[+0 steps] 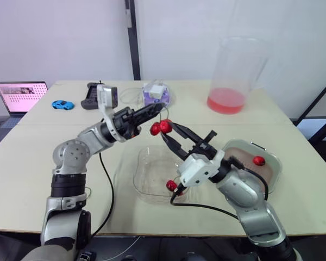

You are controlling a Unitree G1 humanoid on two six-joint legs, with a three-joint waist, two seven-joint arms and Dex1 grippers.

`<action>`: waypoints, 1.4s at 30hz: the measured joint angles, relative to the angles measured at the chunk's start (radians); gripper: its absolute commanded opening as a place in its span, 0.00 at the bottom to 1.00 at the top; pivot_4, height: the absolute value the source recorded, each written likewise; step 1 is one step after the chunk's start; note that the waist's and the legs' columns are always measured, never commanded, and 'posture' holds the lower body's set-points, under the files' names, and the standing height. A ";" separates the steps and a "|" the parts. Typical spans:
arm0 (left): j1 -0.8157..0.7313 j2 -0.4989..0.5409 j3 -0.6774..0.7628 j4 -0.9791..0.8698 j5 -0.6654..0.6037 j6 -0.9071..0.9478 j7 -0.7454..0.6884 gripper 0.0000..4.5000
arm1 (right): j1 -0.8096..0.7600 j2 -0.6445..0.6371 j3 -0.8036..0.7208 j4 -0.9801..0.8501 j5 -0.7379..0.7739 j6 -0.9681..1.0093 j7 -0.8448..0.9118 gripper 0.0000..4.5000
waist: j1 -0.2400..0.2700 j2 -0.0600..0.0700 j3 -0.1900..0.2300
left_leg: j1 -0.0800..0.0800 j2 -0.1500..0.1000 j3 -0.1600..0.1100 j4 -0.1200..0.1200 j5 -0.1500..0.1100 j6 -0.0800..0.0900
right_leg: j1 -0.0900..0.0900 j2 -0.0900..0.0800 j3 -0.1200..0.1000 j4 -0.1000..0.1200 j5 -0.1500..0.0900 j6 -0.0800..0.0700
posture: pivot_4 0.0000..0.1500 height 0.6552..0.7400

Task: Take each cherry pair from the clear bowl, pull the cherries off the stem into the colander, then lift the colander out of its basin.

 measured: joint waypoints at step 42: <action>0.072 0.178 -0.082 -0.109 0.137 -0.103 -0.221 0.00 | -0.360 -0.016 -0.382 -0.016 1.696 1.391 -0.345 0.91 | 0.000 0.000 0.000 | -0.001 0.000 0.000 -0.001 -0.001 0.002 | 0.000 0.000 0.000 -0.001 0.000 0.000 | 1.00 0.92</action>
